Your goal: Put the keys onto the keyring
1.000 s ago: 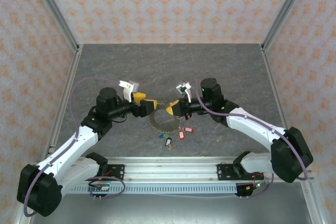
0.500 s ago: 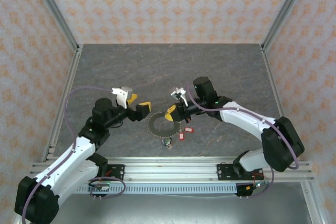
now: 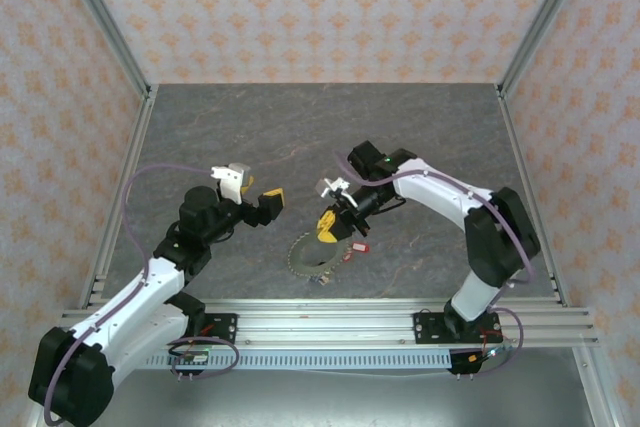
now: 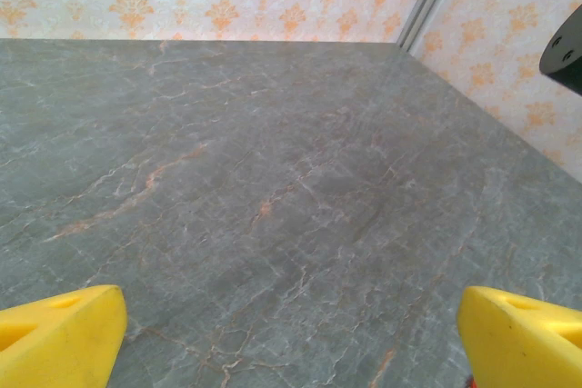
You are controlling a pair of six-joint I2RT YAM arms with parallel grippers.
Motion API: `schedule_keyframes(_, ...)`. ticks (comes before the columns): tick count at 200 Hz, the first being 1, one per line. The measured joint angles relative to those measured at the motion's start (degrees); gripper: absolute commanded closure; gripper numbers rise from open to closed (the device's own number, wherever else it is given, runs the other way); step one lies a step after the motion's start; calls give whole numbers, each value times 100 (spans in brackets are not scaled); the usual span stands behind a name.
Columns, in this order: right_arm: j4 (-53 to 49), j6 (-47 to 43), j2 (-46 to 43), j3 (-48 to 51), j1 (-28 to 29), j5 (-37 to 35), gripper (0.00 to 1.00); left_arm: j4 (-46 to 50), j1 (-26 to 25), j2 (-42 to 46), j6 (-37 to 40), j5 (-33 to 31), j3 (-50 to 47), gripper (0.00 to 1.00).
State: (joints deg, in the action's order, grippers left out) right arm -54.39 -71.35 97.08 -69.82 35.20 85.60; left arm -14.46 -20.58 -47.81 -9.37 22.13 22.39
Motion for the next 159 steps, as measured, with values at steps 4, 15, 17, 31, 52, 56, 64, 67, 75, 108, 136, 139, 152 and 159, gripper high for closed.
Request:
schedule_keyframes(4, -142, -116, 50, -46, 0, -2, 100, 0, 0, -11, 7, -7, 0, 6)
schedule_keyframes(15, -514, -450, 173, -168, 0, 22, 100, 0, 0, -46, 31, -11, 0, 6)
schedule_keyframes(17, -573, -503, 188, -186, 0, 22, 100, 0, 0, -48, 35, -11, 0, 6)
schedule_keyframes(31, -901, -763, 273, -286, 0, 44, 100, -4, 0, -87, 48, -11, 0, 6)
schedule_keyframes(52, -1193, -1001, 306, -348, 0, 79, 100, -7, 0, -136, 50, -11, 0, 6)
schedule_keyframes(56, -1226, -1023, 306, -348, 0, 85, 100, -9, 0, -138, 50, -11, 0, 6)
schedule_keyframes(64, -1287, -1064, 306, -348, 0, 90, 100, -9, 0, -149, 50, -11, 0, 6)
schedule_keyframes(67, -1303, -1069, 306, -348, 0, 90, 100, -9, 0, -151, 50, -11, 0, 6)
schedule_keyframes(75, -1327, -1080, 306, -348, 0, 85, 100, -9, 0, -155, 50, -11, 0, 6)
schedule_keyframes(108, -1193, -831, 306, -348, 0, 9, 100, -11, 0, -188, 50, -11, 0, 6)
schedule_keyframes(136, -710, -302, 297, -310, 7, -166, 100, -11, 0, -236, 50, -11, 0, 6)
schedule_keyframes(139, -632, -227, 293, -291, 13, -188, 100, -11, 0, -240, 50, -11, 0, 6)
schedule_keyframes(152, -234, 144, 234, -144, 28, -326, 100, -11, 0, -262, 50, -9, 4, 6)
schedule_keyframes(159, -22, 348, 184, -48, 44, -407, 100, -11, 0, -273, 50, -9, 4, 6)
